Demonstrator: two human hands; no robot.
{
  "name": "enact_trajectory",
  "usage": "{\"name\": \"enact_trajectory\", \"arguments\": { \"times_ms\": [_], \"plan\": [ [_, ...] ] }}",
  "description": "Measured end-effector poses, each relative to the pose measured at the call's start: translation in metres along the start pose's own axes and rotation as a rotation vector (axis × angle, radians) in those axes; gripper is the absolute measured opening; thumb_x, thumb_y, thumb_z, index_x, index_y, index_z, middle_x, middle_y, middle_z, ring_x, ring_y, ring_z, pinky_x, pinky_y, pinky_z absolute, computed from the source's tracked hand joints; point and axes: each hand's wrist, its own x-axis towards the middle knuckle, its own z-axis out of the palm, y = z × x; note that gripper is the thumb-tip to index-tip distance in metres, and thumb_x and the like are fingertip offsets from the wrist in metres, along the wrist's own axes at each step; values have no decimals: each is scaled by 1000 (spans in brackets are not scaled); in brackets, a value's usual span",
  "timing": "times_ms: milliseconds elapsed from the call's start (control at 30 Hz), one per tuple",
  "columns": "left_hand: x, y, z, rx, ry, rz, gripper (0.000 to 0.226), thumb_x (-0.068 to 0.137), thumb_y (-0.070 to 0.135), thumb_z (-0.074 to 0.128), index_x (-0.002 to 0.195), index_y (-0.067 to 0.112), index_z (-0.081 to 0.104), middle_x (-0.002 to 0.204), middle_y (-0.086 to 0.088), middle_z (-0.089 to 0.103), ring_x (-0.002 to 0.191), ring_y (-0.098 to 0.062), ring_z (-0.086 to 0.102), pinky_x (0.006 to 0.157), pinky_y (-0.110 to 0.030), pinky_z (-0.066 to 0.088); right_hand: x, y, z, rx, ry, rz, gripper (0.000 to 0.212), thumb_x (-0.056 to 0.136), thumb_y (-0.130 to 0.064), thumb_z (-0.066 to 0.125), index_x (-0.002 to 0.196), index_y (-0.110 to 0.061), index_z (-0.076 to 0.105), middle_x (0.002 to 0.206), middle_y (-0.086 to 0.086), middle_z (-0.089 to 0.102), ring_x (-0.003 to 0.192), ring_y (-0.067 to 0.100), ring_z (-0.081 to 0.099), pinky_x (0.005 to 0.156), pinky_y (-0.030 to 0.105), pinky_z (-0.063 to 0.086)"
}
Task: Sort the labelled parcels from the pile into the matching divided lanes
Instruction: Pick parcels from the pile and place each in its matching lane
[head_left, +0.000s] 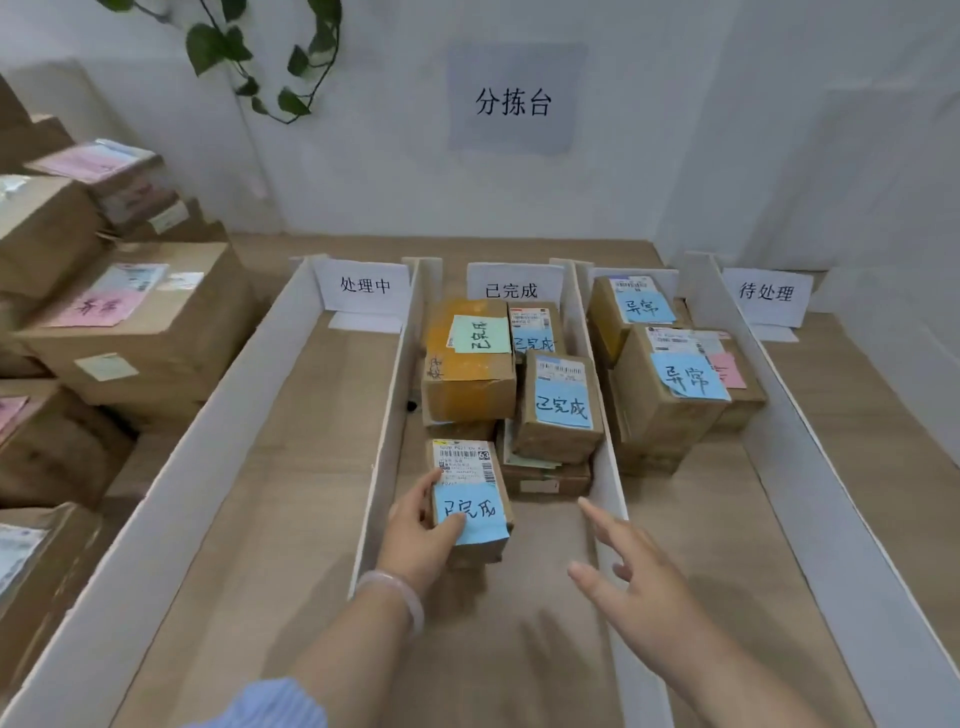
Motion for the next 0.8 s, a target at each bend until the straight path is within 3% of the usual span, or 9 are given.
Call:
{"name": "enact_trajectory", "arguments": {
  "times_ms": [133, 300, 433, 533, 800],
  "plan": [
    [42, -5, -7, 108, -30, 8, 60, 87, 11, 67, 134, 43, 48, 136, 1, 52, 104, -13, 66, 82, -31, 60, 19, -6, 19, -60, 35, 28, 56, 88, -44, 63, 134, -59, 34, 144, -21, 37, 134, -2, 34, 115, 34, 33],
    [65, -9, -8, 312, -137, -10, 72, 89, 14, 65, 148, 41, 33, 144, 4, 43, 108, -14, 63, 84, -30, 58, 23, -12, 32, -89, 44, 48, 54, 87, -50, 61, 130, -66, 31, 137, -37, 33, 133, -7, 31, 116, 32, 30],
    [62, -1, -12, 504, -177, 37, 77, 90, 30, 66, 153, 40, 22, 158, 6, 25, 134, -18, 44, 105, -35, 47, 20, -20, 39, -213, 32, 10, 60, 89, -50, 58, 140, -58, 27, 150, -30, 26, 142, -6, 17, 119, 27, 20],
    [42, 12, -26, 654, -190, 151, 78, 92, 39, 64, 155, 38, 17, 163, 7, 14, 148, -16, 21, 117, -33, 27, 10, -34, 45, -356, -2, -2, 66, 92, -52, 53, 148, -50, 17, 152, -30, 14, 144, -7, 8, 116, 17, 12],
    [-67, 45, -87, 850, -114, 602, 74, 90, 50, 61, 153, 35, 25, 161, 7, 20, 148, -13, 19, 120, -31, 20, -32, -74, 81, -528, 40, -154, 76, 89, -62, 49, 152, -44, 10, 161, -18, 3, 148, 6, 0, 121, 32, 10]
  ]
}}
